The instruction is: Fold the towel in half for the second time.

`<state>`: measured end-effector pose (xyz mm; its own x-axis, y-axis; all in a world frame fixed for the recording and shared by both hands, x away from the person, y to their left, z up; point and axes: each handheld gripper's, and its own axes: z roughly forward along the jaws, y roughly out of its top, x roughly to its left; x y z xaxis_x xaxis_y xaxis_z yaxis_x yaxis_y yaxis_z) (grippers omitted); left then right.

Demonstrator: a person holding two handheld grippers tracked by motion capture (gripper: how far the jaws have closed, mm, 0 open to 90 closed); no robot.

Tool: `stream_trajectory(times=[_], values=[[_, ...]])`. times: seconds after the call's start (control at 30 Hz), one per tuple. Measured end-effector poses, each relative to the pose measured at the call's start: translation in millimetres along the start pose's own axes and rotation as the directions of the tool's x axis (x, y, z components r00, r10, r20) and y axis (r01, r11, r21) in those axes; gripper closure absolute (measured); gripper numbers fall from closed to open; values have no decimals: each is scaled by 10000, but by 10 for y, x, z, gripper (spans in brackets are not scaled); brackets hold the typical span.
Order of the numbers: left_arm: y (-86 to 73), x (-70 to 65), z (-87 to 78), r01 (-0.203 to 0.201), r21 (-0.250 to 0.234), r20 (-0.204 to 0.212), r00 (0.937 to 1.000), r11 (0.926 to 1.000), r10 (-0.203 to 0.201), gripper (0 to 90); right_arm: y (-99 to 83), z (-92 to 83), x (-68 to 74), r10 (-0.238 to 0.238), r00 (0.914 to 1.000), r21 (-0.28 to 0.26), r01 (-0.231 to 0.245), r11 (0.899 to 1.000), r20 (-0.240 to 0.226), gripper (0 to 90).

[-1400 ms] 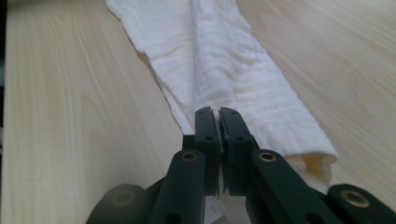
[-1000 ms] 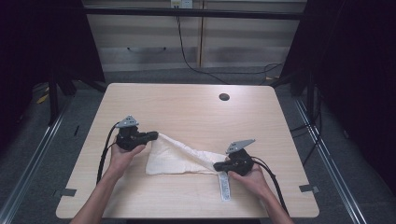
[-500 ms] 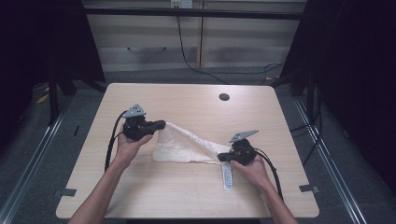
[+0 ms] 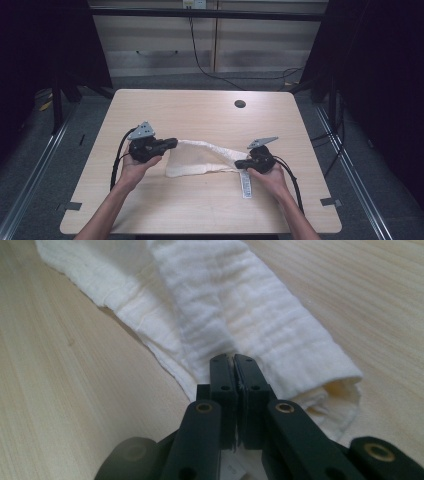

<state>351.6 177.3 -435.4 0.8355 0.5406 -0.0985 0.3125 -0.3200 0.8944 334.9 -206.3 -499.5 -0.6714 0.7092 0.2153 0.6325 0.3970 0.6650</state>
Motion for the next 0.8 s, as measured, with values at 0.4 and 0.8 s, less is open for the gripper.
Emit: stream_trajectory(times=[0.4, 0.8], values=[[-240, -129, -69, -581, 994, -18, 9983, 9934, 585, 860, -7, -1, 17, -48, 9999, -16, 48, 10000, 159, 880], [-445, -244, -2, -1156, 2135, 584, 9927, 9701, 1054, 858, -14, 0, 0, 134, 9999, -76, -134, 9999, 49, 880]])
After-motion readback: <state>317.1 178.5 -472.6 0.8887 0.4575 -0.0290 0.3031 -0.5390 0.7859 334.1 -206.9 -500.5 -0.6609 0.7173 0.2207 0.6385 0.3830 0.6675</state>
